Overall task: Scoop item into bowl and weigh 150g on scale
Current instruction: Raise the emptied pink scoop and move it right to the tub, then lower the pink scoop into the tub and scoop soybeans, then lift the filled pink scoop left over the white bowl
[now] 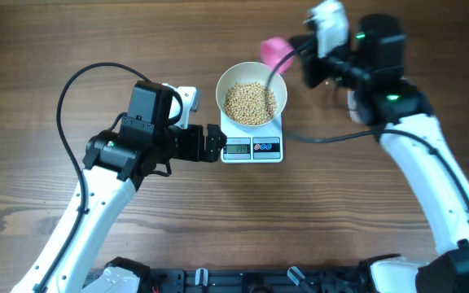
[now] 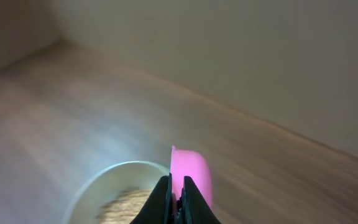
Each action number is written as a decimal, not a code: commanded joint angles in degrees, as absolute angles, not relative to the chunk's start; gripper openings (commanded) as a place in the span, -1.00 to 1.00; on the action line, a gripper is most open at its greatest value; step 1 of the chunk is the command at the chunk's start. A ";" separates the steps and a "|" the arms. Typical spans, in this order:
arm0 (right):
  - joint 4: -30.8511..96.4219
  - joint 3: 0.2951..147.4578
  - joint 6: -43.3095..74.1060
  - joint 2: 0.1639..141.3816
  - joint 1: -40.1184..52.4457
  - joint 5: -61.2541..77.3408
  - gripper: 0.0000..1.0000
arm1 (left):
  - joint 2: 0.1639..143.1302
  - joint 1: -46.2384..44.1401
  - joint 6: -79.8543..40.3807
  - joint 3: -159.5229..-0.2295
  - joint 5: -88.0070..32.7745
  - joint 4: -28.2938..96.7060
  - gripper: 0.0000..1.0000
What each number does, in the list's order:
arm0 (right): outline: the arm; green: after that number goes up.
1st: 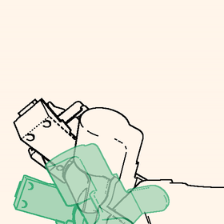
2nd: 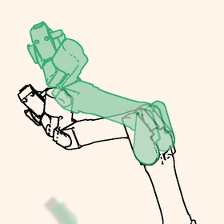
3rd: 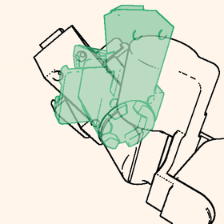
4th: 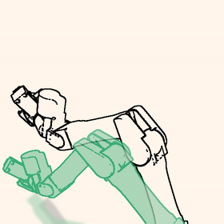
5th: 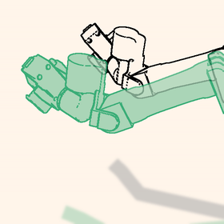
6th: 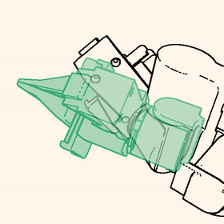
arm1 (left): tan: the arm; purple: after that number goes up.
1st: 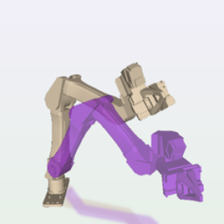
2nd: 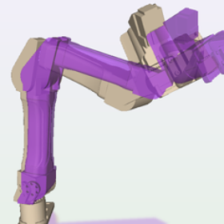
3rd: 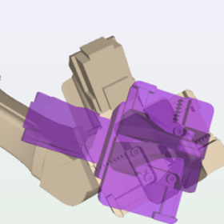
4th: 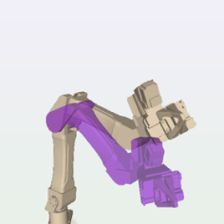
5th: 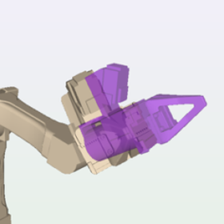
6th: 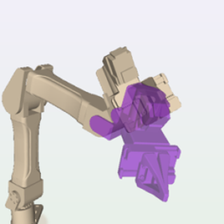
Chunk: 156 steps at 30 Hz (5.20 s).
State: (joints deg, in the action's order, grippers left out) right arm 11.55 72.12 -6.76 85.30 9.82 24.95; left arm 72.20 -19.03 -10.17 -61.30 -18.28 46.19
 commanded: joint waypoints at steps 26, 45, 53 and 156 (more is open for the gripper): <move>34.41 71.83 -18.11 90.26 -9.82 3.57 -0.91 | 72.34 -19.27 -9.28 -60.90 -18.98 46.04 1.00; 32.67 71.81 -13.06 96.16 -9.82 10.98 -0.91 | 72.34 -19.27 -9.28 -60.90 -18.98 46.04 1.00; 32.64 71.83 -8.80 96.12 -9.85 11.40 -0.91 | 72.34 -19.27 -9.28 -60.90 -18.98 46.04 1.00; 6.20 71.81 1.83 96.16 2.44 56.45 -0.92 | 72.34 -19.27 -9.28 -60.90 -18.98 46.04 1.00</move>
State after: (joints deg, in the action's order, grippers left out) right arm 7.55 72.03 10.79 95.59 0.51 59.46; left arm 72.20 -19.03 -10.17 -61.30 -18.31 46.22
